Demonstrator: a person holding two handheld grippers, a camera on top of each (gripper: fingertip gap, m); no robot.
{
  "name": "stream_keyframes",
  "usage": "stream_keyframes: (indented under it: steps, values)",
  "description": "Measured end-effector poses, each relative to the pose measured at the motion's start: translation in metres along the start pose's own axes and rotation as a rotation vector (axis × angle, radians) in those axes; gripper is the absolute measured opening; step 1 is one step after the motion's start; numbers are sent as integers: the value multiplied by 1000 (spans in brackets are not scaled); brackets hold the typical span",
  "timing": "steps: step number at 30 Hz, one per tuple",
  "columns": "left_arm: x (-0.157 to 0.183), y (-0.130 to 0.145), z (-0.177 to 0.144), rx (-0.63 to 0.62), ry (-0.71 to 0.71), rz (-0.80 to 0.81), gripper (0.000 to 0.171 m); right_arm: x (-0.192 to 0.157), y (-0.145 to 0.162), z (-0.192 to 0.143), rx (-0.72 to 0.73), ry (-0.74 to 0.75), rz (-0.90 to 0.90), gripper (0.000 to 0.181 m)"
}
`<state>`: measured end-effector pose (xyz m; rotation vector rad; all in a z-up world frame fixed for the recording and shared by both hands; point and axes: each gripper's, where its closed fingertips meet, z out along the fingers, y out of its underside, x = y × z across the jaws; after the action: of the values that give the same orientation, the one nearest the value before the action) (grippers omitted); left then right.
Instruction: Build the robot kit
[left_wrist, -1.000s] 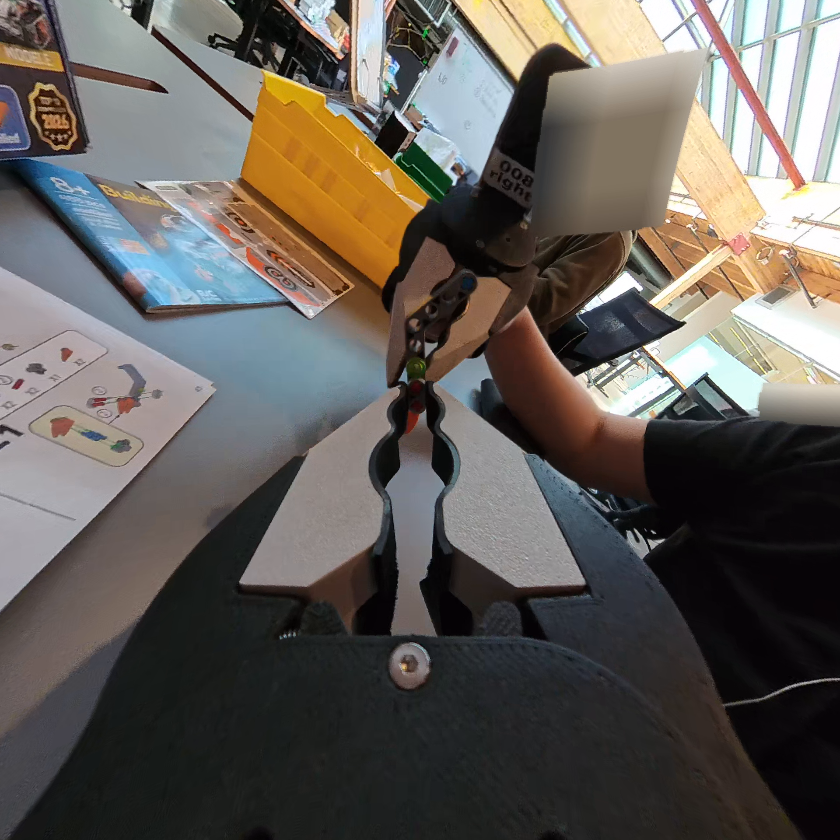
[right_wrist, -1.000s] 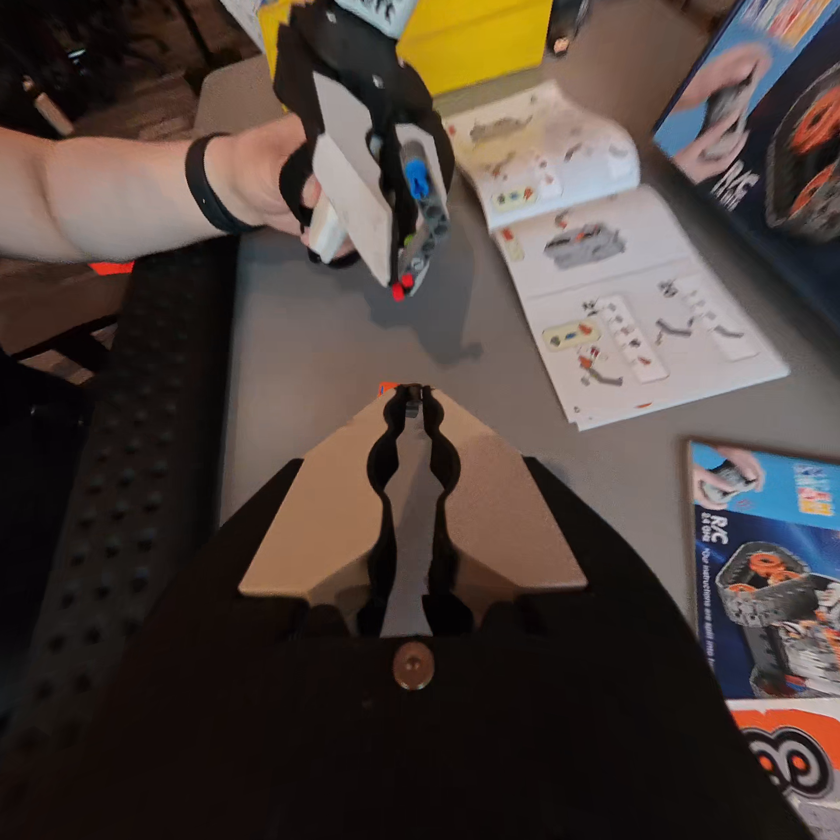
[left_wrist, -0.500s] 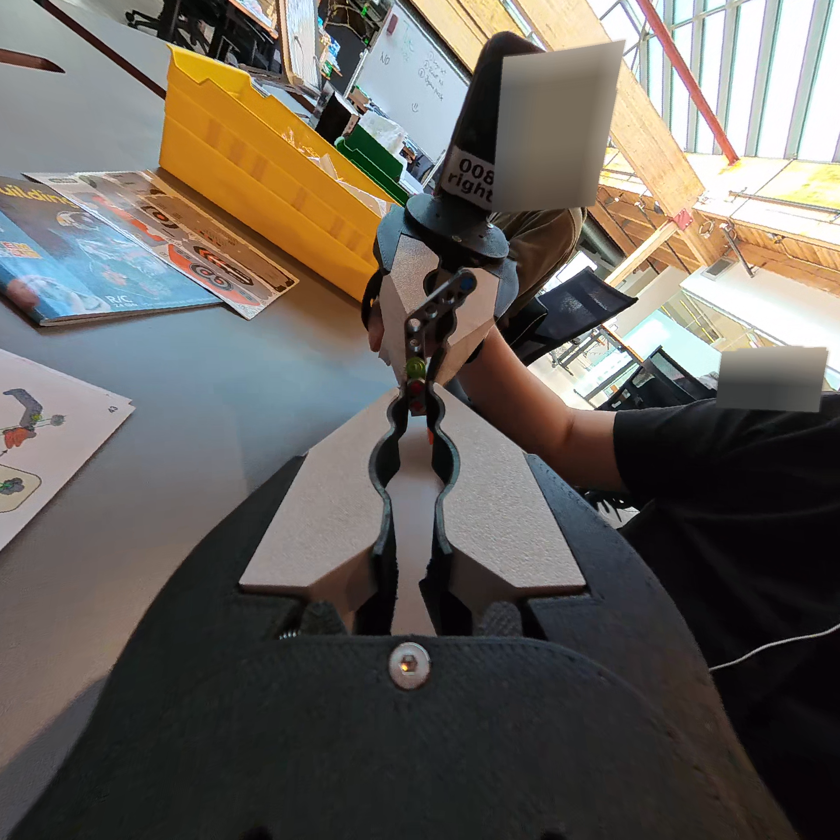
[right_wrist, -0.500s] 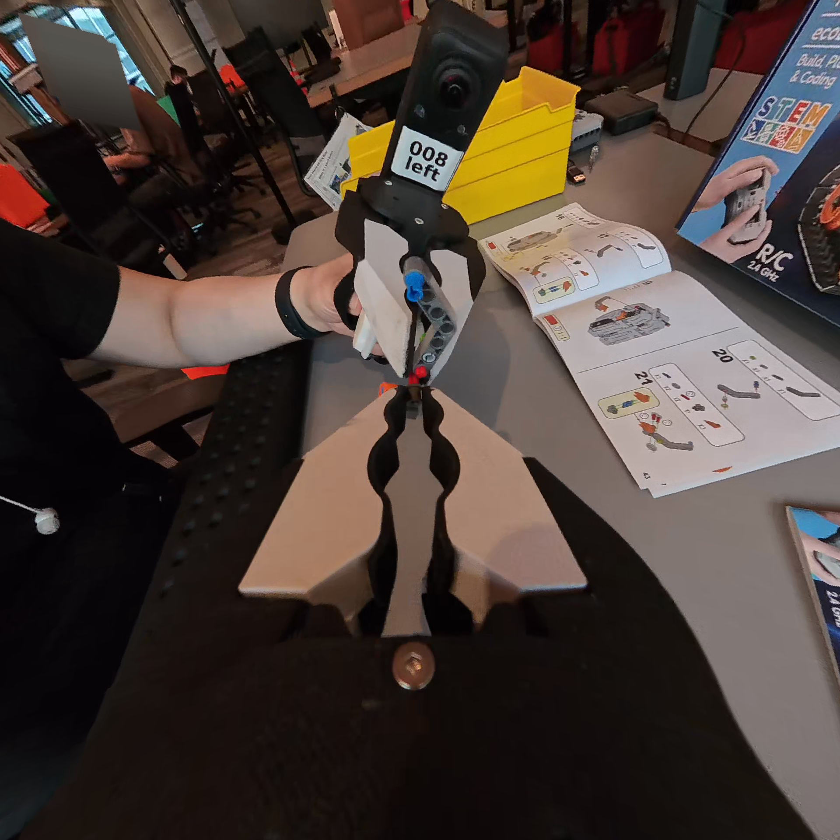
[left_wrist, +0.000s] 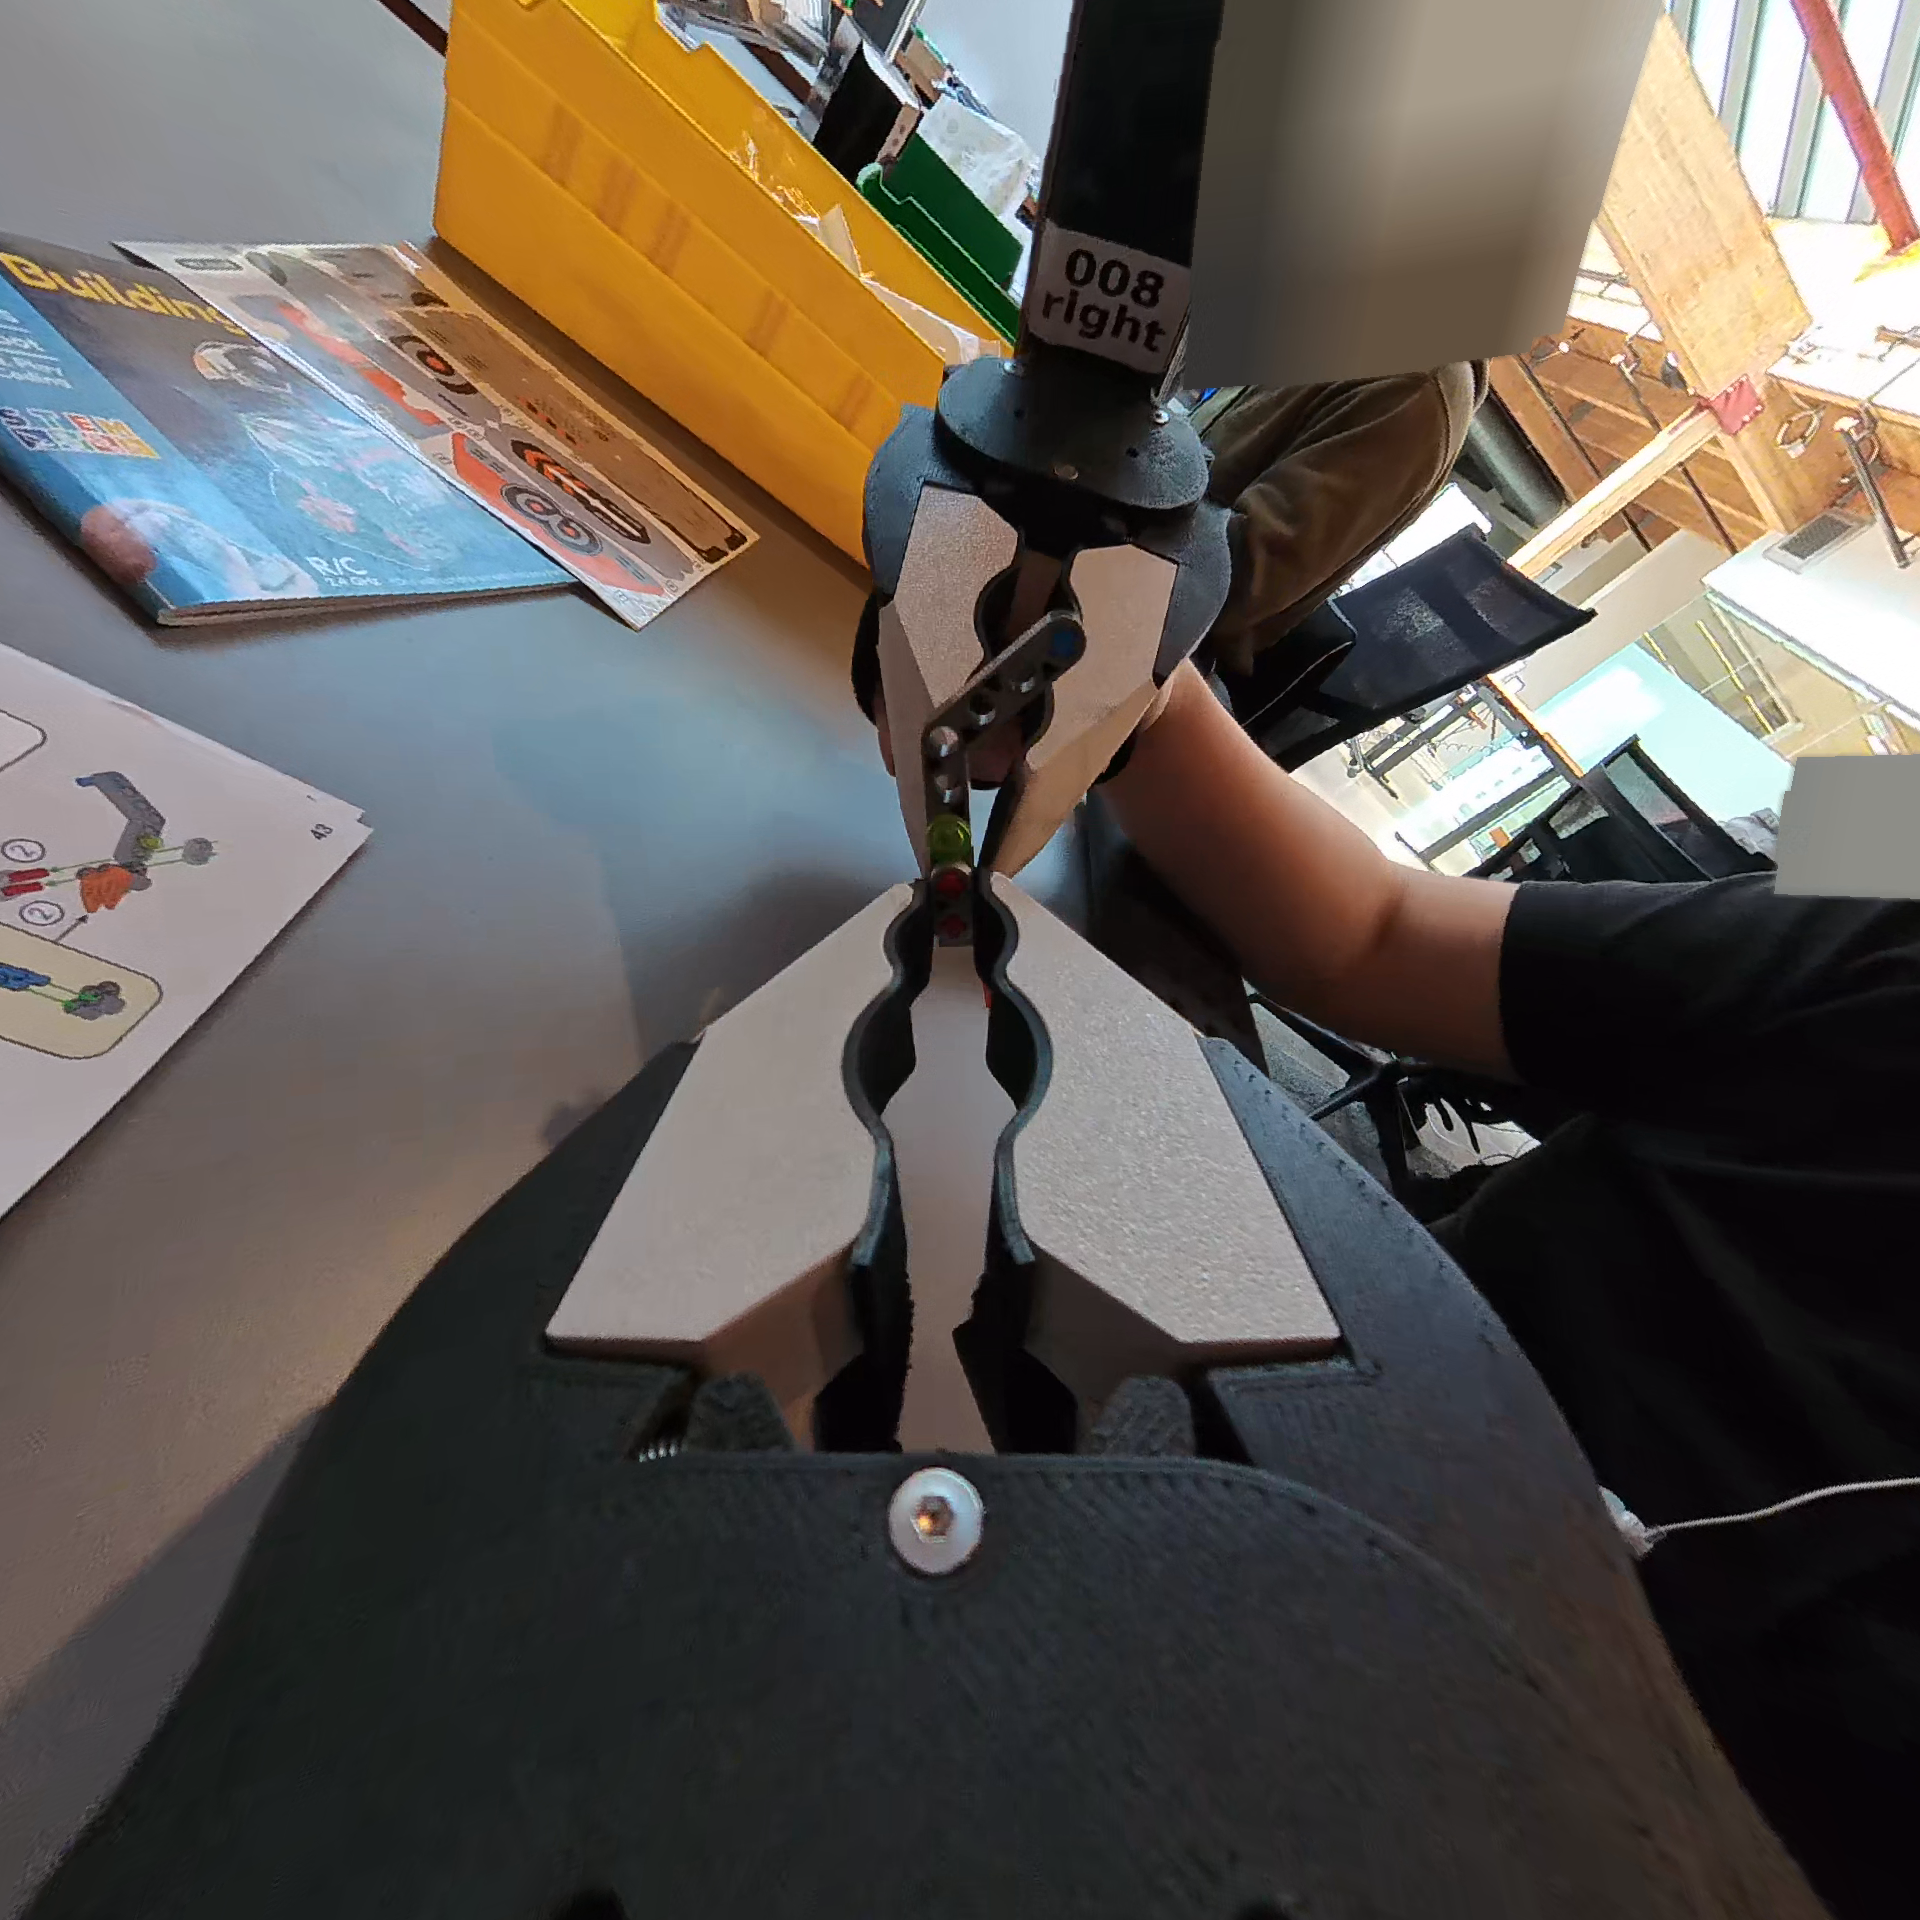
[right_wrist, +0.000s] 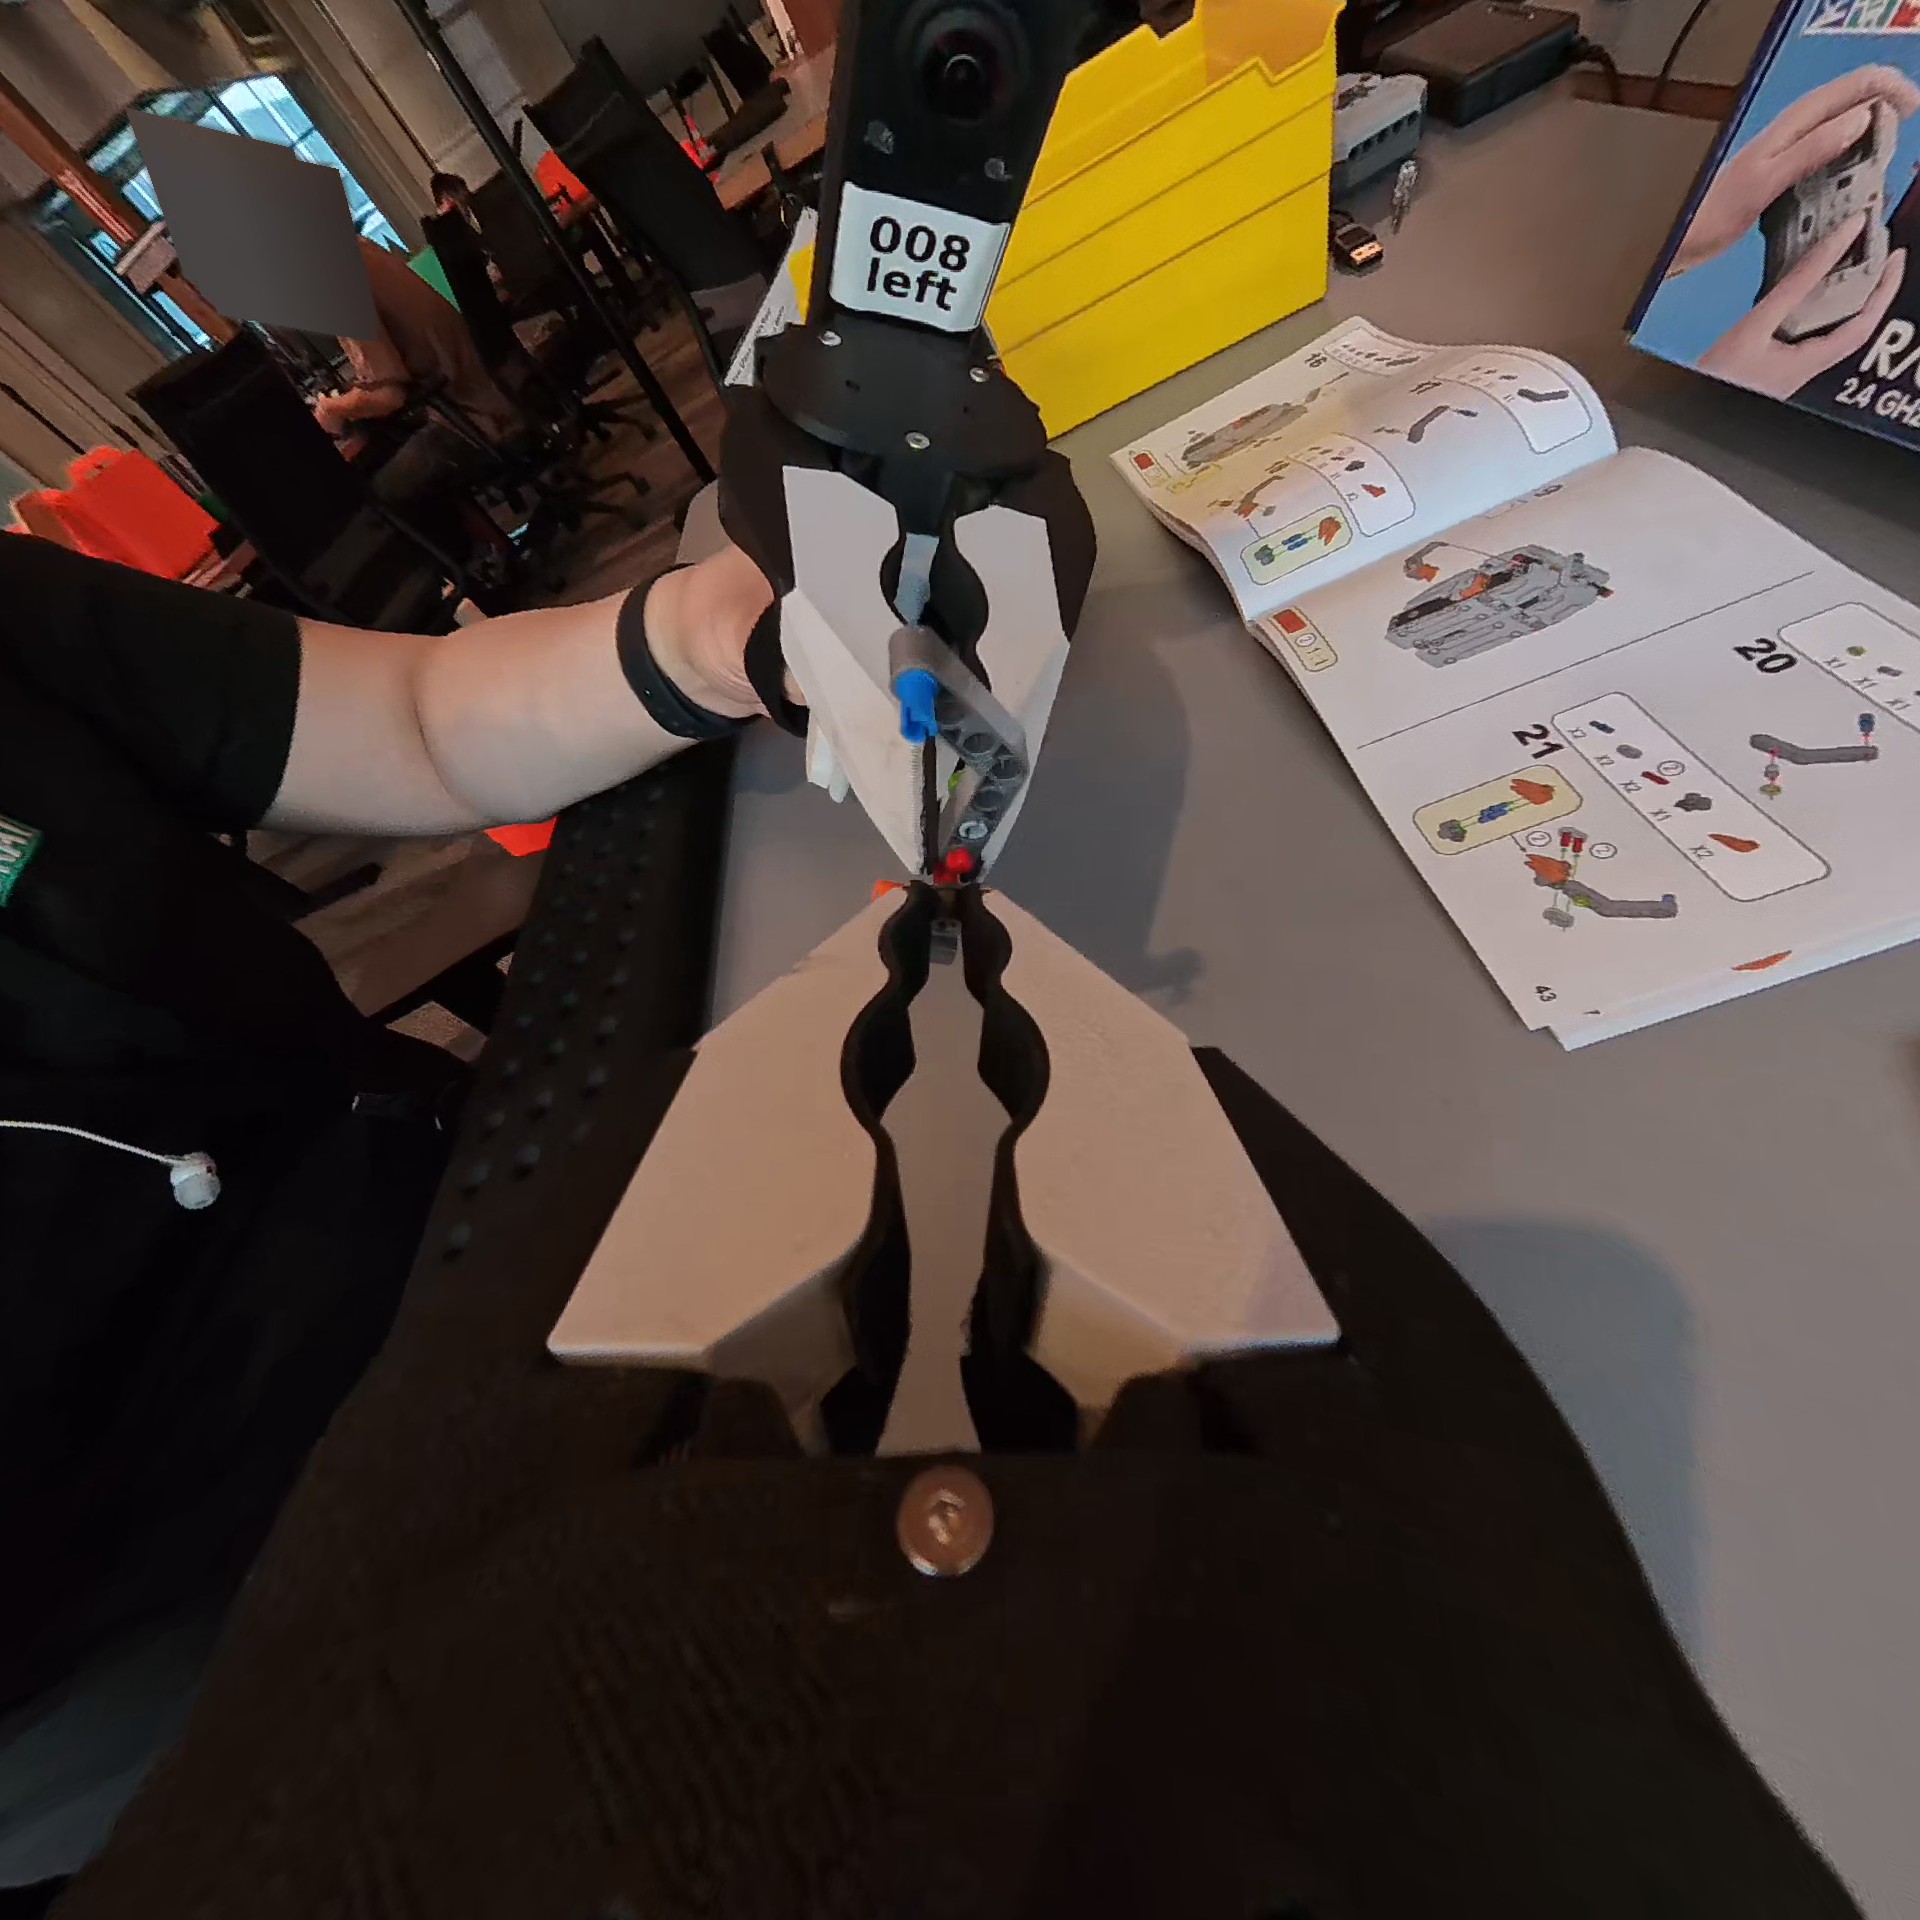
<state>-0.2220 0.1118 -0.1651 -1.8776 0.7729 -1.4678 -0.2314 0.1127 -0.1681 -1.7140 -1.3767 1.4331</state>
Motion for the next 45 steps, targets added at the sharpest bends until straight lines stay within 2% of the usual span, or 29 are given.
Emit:
stream_keyframes:
  steps: [9, 13, 17, 22, 30, 34, 36, 40, 45]
  values:
    - [-14, 7, 1, -47, -122, 45, 6, 11, 10, 5, -84, 101, 32, 5]
    - [-4, 10, 2, -54, -22, -27, 6, 0, 10, 4, -72, 29, -29, 4]
    - [10, 2, 0, -2, 94, -78, 6, -12, -2, -1, 20, -82, -5, 4]
    - [11, 2, 0, 3, 107, -89, 6, -12, -1, -1, 29, -103, 10, 4]
    - [-6, 9, 2, -42, -39, -19, 6, 2, 10, 5, -62, 31, -8, 4]
    - [-15, 7, 2, -19, -88, -33, 6, 11, 9, 6, -62, 89, 0, 4]
    - [-14, 9, 2, -30, -69, -50, 6, 8, 11, 7, -72, 71, -11, 4]
    - [-3, 10, 1, -24, 60, -147, 6, -3, 8, 6, -39, -4, -31, 4]
    - [3, 8, 0, -14, 108, -166, 6, -10, 6, 6, -21, -50, -34, 4]
